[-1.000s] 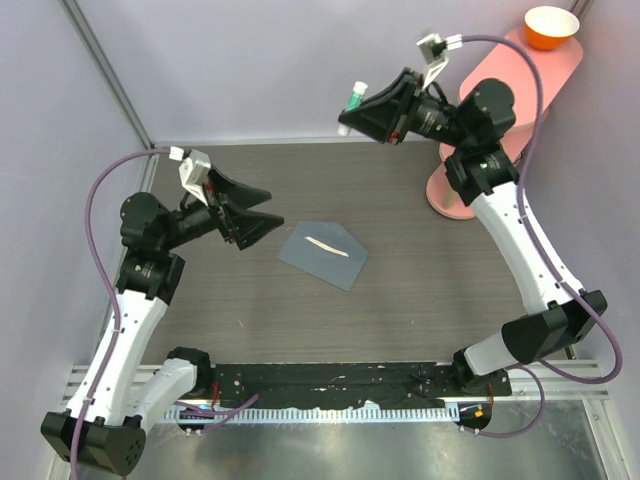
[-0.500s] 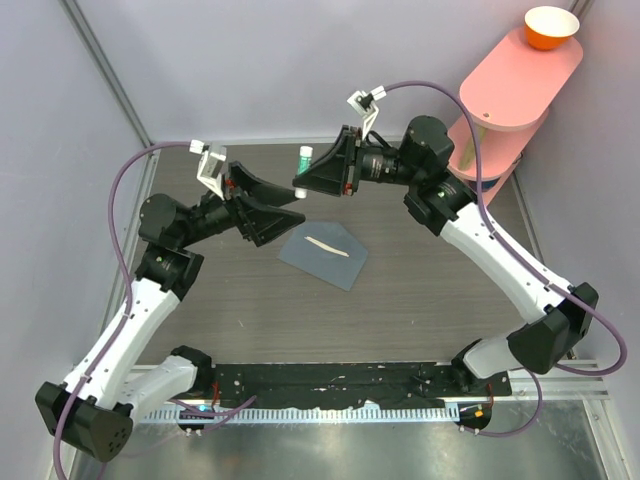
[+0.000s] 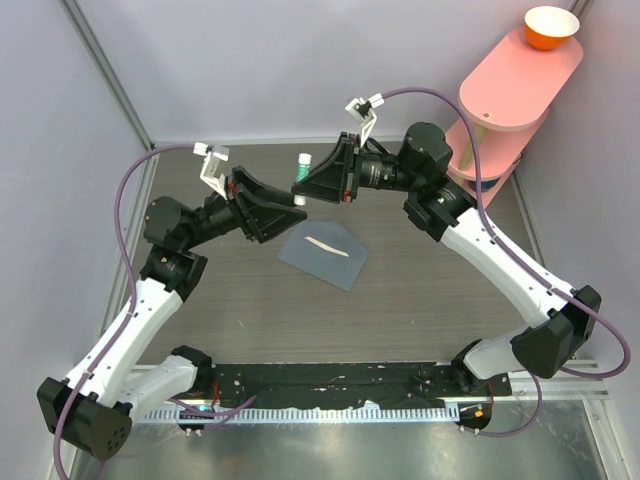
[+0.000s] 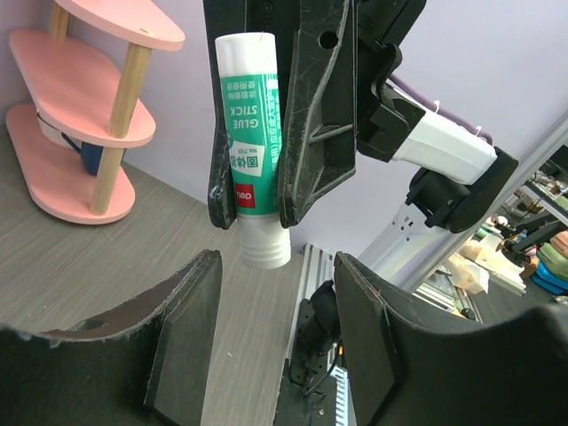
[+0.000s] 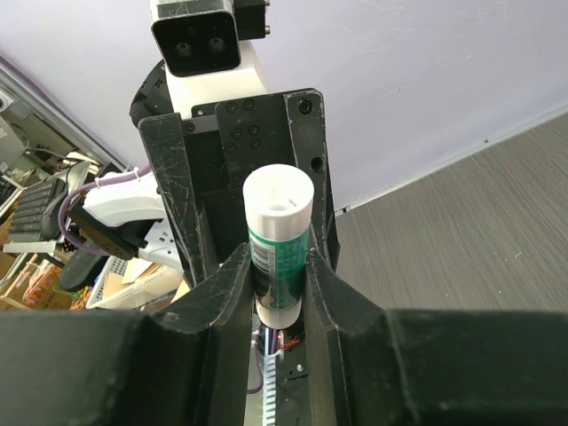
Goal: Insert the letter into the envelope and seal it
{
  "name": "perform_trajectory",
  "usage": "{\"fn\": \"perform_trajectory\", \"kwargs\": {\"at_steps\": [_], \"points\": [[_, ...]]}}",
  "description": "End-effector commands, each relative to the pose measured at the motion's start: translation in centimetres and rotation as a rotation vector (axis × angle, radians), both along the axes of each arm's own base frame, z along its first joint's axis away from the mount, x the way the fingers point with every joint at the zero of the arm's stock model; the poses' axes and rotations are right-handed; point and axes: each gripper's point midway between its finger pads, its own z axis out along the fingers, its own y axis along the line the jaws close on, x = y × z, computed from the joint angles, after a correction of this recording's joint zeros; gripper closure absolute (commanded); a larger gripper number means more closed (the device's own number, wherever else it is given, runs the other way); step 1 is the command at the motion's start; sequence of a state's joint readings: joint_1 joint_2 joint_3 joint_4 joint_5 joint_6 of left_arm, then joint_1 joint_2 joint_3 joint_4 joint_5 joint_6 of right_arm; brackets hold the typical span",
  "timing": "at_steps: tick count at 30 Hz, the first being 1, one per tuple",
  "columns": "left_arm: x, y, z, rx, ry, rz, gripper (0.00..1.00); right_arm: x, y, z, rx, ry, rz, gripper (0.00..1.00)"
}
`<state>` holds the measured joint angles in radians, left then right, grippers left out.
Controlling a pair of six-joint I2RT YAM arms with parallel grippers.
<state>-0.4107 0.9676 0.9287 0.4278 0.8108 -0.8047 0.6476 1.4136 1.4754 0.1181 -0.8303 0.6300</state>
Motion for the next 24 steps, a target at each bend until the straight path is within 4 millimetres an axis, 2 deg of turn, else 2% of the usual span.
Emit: {"fn": "perform_trajectory", "kwargs": {"at_steps": [1,8,11,17,18,20,23,24], "points": [[-0.5,0.3,1.8,-0.045,-0.06,0.006,0.43,-1.3,-0.8,2.0,0.049,-0.061,-0.002,0.99],[-0.1,0.2,1.5,-0.044,-0.046,0.012,0.45,-1.8,-0.7,1.3,0.042,-0.043,0.018,0.99],[-0.2,0.1,1.4,-0.041,-0.045,0.007,0.53,-2.0,-0.7,1.2,0.042,-0.041,0.021,0.99],[-0.2,0.2,0.9,-0.035,-0.041,0.009,0.83,-2.0,-0.6,1.1,0.041,-0.035,0.023,0.99],[-0.2,0.2,0.8,-0.033,-0.04,0.009,0.93,-2.0,-0.6,1.2,0.041,-0.037,0.025,0.99],[-0.1,0.2,0.5,-0.031,-0.034,0.016,1.0,-1.9,-0.6,1.1,0.039,-0.033,0.022,0.99],[-0.1,0.2,0.2,-0.026,-0.025,0.022,1.0,-1.8,-0.6,1.1,0.039,-0.037,0.015,0.81],[-0.1,0.3,0.0,-0.024,-0.024,0.022,1.0,-1.7,-0.7,1.4,0.043,-0.046,0.007,0.62]]}}
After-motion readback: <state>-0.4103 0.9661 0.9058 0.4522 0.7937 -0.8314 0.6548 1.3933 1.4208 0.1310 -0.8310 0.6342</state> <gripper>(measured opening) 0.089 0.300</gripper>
